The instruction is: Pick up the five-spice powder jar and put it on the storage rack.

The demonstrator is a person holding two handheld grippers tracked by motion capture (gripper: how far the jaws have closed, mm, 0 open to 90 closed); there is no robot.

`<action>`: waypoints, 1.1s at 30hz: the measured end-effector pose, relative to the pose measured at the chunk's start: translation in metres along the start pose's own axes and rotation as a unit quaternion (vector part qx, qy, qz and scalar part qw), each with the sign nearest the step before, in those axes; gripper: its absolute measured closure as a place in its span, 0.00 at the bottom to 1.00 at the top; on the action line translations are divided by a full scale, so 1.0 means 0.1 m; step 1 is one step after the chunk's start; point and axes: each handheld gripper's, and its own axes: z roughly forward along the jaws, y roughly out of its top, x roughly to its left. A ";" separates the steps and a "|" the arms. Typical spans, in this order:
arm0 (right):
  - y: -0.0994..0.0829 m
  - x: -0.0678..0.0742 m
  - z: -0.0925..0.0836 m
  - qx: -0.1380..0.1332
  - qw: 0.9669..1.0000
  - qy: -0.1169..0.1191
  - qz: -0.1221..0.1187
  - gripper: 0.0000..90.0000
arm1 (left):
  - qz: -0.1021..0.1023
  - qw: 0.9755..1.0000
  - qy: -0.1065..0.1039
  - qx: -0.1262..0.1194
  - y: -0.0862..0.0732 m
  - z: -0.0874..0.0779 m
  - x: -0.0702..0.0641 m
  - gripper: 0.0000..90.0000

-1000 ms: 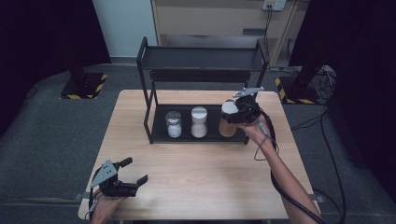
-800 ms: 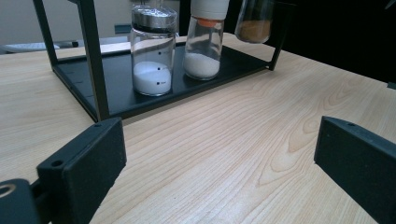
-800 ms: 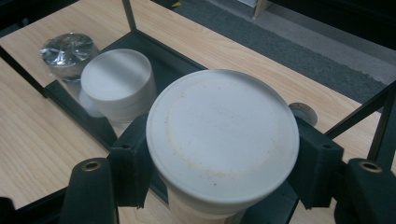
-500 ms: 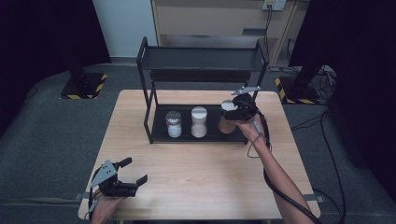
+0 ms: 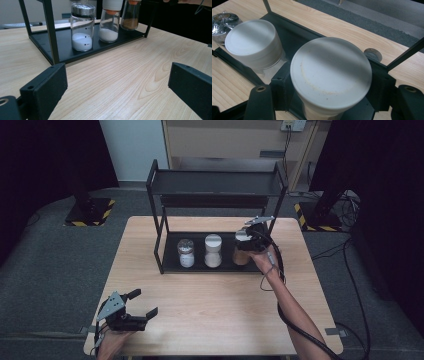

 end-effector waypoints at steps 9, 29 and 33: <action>-0.05 -0.01 0.05 0.003 1.000 -0.006 0.009 0.38 | 0.001 1.000 -0.001 0.000 0.00 0.00 0.00 0.02; -0.13 -0.06 0.15 0.009 1.000 -0.006 0.023 0.38 | -0.001 1.000 0.000 -0.001 0.00 -0.01 0.00 0.02; -0.14 -0.07 0.15 0.009 1.000 -0.004 0.026 0.38 | 0.001 1.000 0.000 0.000 0.00 -0.01 0.00 0.02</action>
